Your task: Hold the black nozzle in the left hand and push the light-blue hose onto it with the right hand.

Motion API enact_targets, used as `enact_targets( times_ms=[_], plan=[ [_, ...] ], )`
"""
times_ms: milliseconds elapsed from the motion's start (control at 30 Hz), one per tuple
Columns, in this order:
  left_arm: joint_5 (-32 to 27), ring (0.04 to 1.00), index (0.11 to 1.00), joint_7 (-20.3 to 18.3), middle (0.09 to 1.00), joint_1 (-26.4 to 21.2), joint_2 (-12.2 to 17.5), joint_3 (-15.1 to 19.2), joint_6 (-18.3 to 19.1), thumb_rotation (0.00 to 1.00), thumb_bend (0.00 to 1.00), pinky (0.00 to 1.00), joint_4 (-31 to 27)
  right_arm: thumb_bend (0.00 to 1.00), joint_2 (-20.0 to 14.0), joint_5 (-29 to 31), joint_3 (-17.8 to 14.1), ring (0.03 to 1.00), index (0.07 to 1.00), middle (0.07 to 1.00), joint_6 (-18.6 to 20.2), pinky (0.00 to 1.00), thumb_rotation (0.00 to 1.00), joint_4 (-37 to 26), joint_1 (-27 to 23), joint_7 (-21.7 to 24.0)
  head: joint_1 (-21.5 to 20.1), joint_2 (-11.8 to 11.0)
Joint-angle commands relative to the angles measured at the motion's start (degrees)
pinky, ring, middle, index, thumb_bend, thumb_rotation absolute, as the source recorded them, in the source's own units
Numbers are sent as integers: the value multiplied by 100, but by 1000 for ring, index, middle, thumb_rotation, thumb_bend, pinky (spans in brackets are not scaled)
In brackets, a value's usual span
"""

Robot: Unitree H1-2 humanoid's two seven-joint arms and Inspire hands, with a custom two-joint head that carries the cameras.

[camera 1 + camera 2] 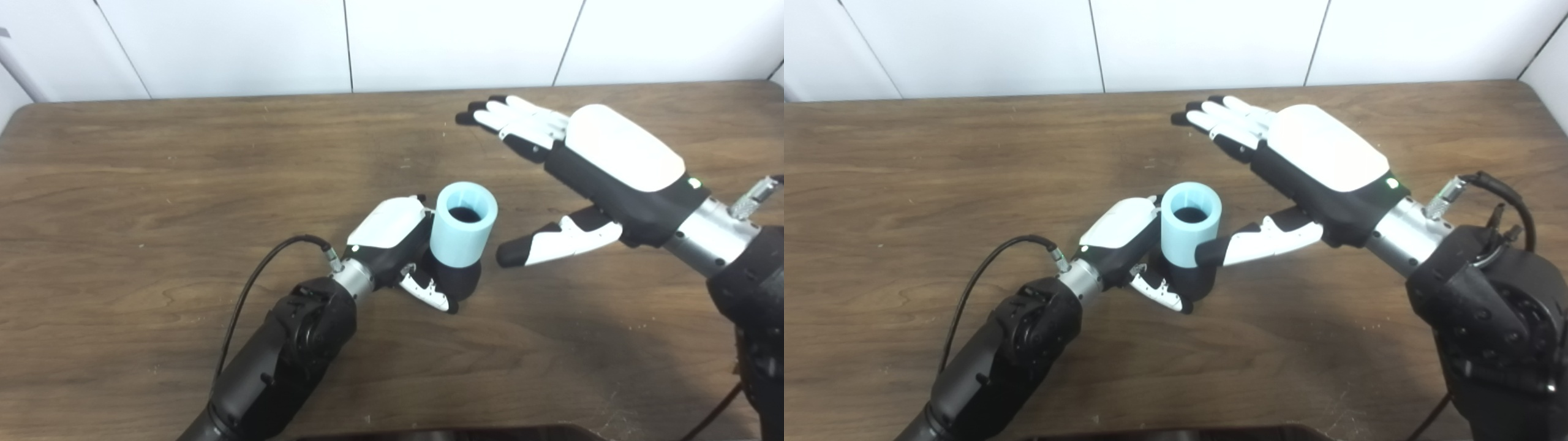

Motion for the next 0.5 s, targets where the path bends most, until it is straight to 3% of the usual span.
enact_targets(
  times_ms=[0, 33, 100, 133, 267, 333, 467],
  plan=[
    [32, 736, 497, -459, 496, 220, 193, -138, 169, 0, 522, 1000, 524, 602, -26, -81, -84, 987, 951, 961, -12, 921, 989, -21, -59, -199, 6, -4],
    [52, 750, 607, -454, 618, 200, 199, -140, 149, 0, 677, 1000, 531, 601, -25, -103, -78, 987, 951, 961, -15, 920, 989, -12, -36, -206, 6, -4],
    [108, 783, 725, -361, 746, 156, 234, -153, 18, 21, 815, 1000, 559, 599, -19, -145, -63, 986, 950, 960, -18, 919, 989, 9, 12, -211, 6, -8],
    [131, 795, 750, -184, 772, 178, 252, -130, -147, 33, 837, 1000, 555, 598, -18, -157, -61, 986, 950, 960, -16, 919, 989, 21, 31, -210, 0, -6],
    [118, 851, 871, 1314, 863, 387, 232, 134, -1365, 294, 908, 936, 834, 588, -40, -169, -76, 984, 950, 959, 14, 920, 986, 69, 92, -194, -16, -7],
    [36, 876, 916, 1567, 890, 424, 195, 257, -1630, 329, 915, 932, 967, 586, -49, -185, -71, 984, 950, 959, 34, 924, 986, 68, 103, -175, -15, -11],
    [-125, 946, 996, 1620, 956, 487, 148, 467, -1793, 304, 948, 982, 1034, 584, -97, -170, -96, 981, 949, 959, 76, 926, 985, 71, 129, -156, -21, -7]
  ],
)
